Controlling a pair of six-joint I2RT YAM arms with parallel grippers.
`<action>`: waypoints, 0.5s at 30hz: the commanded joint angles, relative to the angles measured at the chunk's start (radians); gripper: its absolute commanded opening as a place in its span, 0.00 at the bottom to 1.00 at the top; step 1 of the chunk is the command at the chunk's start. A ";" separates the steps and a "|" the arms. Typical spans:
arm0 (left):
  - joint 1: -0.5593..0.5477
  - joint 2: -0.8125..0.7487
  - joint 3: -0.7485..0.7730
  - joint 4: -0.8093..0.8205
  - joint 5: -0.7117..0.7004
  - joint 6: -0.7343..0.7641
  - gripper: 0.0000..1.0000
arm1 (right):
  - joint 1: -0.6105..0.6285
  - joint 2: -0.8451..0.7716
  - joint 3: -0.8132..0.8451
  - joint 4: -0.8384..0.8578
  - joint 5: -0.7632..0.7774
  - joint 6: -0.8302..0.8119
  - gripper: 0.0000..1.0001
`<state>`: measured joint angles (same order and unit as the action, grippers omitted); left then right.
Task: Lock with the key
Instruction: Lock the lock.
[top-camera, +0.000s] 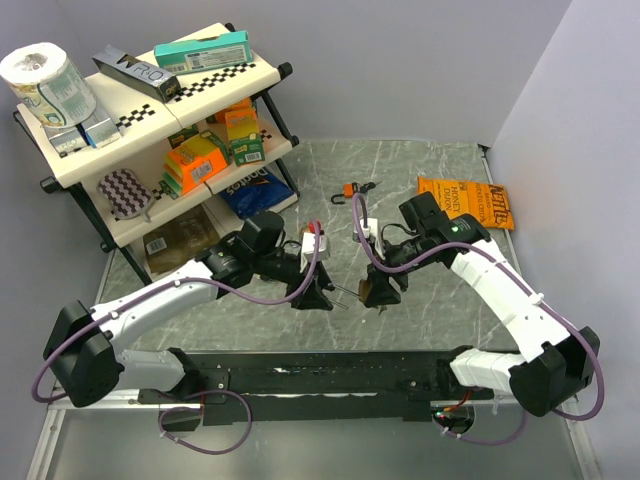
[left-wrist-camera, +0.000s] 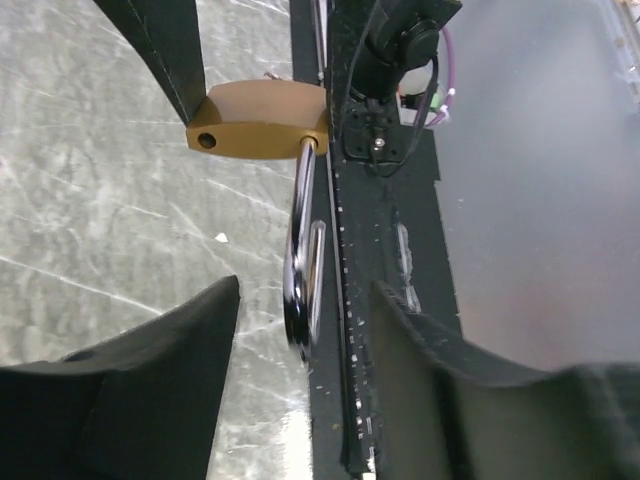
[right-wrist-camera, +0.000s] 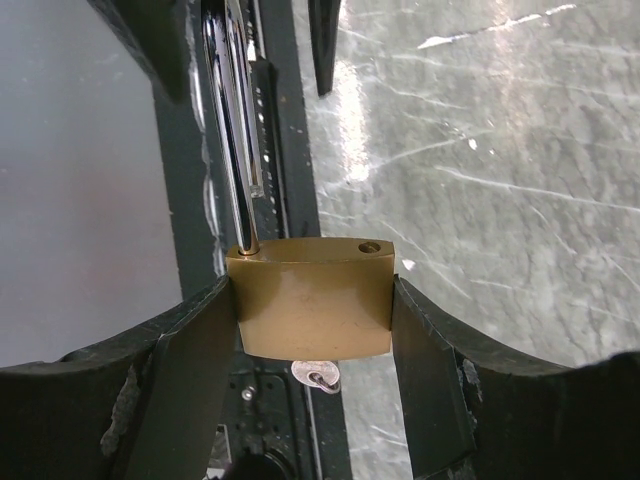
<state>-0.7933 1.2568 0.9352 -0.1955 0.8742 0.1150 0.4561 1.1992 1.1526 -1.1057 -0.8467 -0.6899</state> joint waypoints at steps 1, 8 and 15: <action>-0.012 0.010 0.005 0.056 0.014 0.009 0.50 | 0.018 -0.030 0.039 0.047 -0.094 0.053 0.00; -0.014 -0.003 0.019 0.028 0.042 0.008 0.01 | 0.023 -0.033 0.042 0.047 -0.112 0.055 0.00; 0.015 -0.063 0.034 0.063 0.081 -0.107 0.01 | -0.017 -0.039 0.058 0.058 -0.061 0.106 1.00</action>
<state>-0.7994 1.2564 0.9352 -0.1970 0.8986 0.0826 0.4656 1.1980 1.1542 -1.0836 -0.8661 -0.6220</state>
